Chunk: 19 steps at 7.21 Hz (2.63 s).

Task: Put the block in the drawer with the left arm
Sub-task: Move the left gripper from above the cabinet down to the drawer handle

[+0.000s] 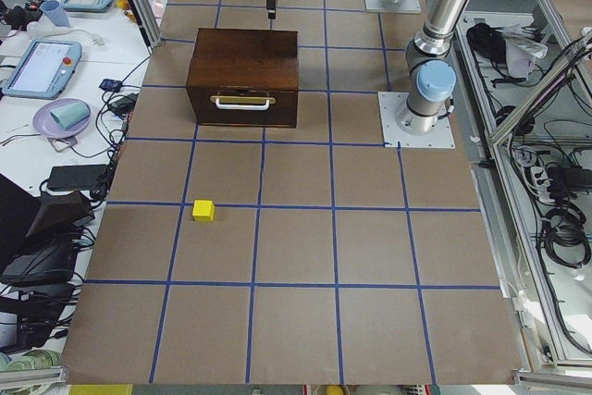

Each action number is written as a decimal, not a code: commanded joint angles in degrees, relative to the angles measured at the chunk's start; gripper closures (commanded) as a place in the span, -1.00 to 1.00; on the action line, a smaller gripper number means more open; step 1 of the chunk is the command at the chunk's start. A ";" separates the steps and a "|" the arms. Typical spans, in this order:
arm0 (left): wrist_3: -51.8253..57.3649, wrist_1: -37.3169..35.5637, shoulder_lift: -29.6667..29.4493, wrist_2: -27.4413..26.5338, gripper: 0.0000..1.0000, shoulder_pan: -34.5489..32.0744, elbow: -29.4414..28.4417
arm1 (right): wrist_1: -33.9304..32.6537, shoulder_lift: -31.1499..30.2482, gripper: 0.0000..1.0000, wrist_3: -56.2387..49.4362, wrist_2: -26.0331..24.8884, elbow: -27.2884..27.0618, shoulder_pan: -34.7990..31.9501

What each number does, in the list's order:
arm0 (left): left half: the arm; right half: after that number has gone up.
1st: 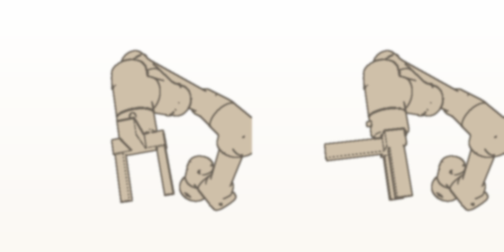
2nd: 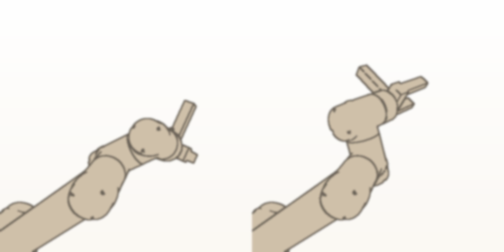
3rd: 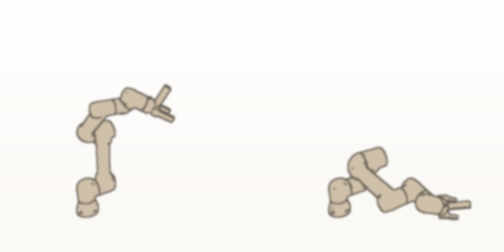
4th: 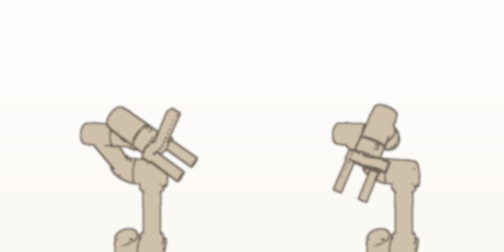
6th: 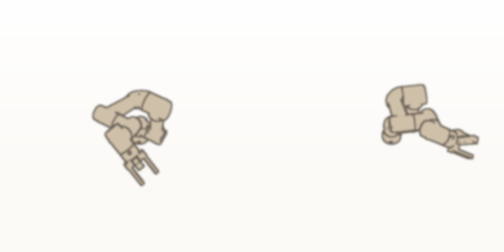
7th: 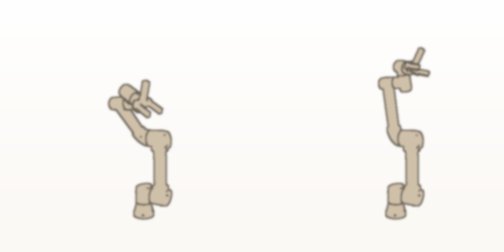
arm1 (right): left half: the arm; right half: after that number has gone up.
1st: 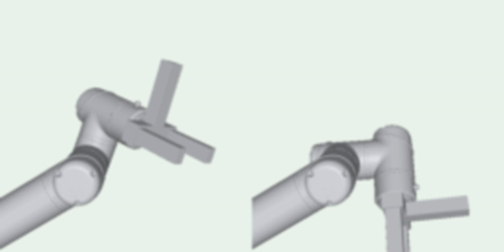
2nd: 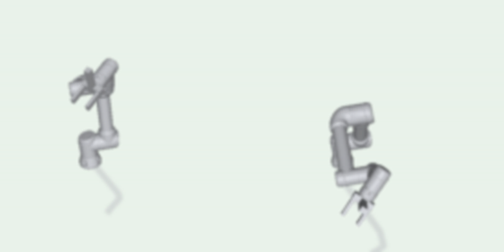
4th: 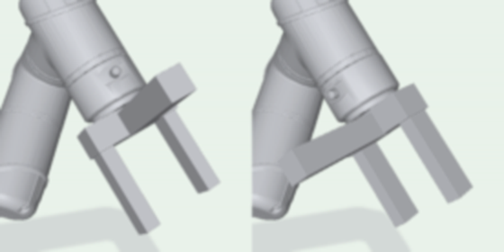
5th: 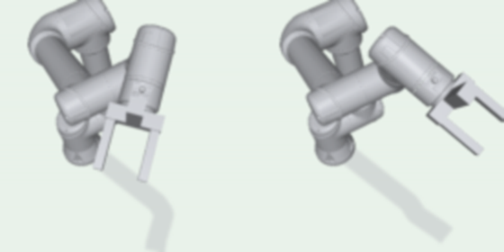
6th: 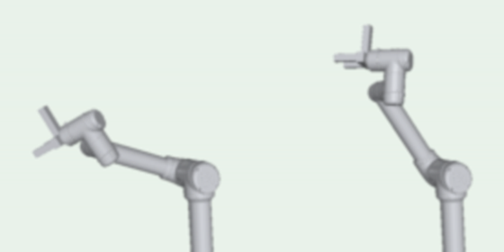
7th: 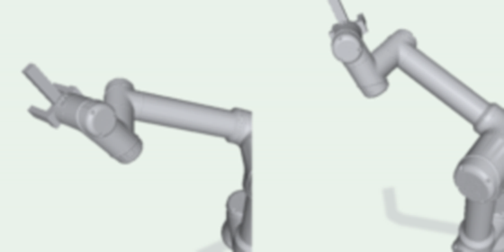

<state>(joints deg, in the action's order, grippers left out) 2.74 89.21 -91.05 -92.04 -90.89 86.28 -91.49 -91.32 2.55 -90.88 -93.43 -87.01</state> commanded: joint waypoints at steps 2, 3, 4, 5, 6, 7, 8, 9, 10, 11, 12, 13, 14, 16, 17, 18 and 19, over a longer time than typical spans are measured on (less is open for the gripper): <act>-0.19 0.00 0.00 0.11 -1.00 0.01 -0.24 | 0.00 0.00 -1.00 0.00 0.00 0.00 0.00; -0.19 0.08 0.00 0.11 -1.00 0.01 -0.24 | 0.00 0.00 -1.00 0.00 0.00 0.00 0.00; 0.51 0.00 0.00 0.63 -1.00 0.45 -0.24 | 0.00 0.00 -1.00 0.00 0.00 0.00 0.00; 1.21 0.08 -0.18 0.81 -1.00 0.45 -0.24 | 0.00 0.00 -1.00 0.00 0.00 0.00 0.00; 1.31 0.08 -0.44 1.33 -1.00 0.45 -0.15 | 0.00 0.00 -1.00 0.00 0.00 0.00 0.00; 1.22 0.08 -0.53 3.69 -1.00 0.63 -0.41 | 0.00 0.00 -1.00 0.00 0.00 0.00 0.00; 1.13 0.08 -0.62 3.01 -1.00 0.63 -0.41 | 0.00 0.00 -1.00 0.00 0.00 0.00 0.00; 1.13 0.08 -0.01 2.83 -1.00 0.63 -0.24 | 0.00 0.00 -1.00 0.00 0.00 0.00 0.00; 0.96 0.08 0.35 2.92 -1.00 0.63 -0.06 | 0.00 0.00 -1.00 0.00 0.00 0.00 0.00; 0.87 0.17 0.70 2.83 -1.00 0.63 -0.15 | 0.00 0.00 -1.00 0.00 0.00 0.00 0.00; 0.43 0.09 0.53 3.09 -1.00 0.63 -0.06 | 0.00 0.00 -1.00 0.00 0.00 0.00 0.00; 0.08 -0.09 -0.17 3.27 -1.00 0.72 -0.06 | 0.00 0.00 -1.00 0.00 0.00 0.00 0.00; 0.77 -1.92 -0.96 3.10 -1.00 0.89 -0.15 | 0.00 0.00 -1.00 0.00 0.00 0.00 0.00; 1.04 -4.04 -3.59 2.92 -1.00 1.85 -0.76 | 0.00 0.00 -1.00 0.00 0.00 0.00 0.00; 1.91 -4.48 -4.91 3.09 -1.00 4.90 -0.94 | 0.00 0.00 -1.00 0.00 0.00 0.00 0.00; 8.53 -5.70 -5.88 3.01 -1.00 8.07 -1.03 | 0.00 0.00 -1.00 0.00 0.00 0.00 0.00; 11.73 -5.72 -6.93 3.09 -1.00 11.67 -1.55 | 0.00 0.00 -1.00 0.00 0.00 0.00 0.00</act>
<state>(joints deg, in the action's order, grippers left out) 10.00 83.97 -96.71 -89.00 -83.19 85.18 -91.49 -91.32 2.55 -90.88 -93.43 -87.01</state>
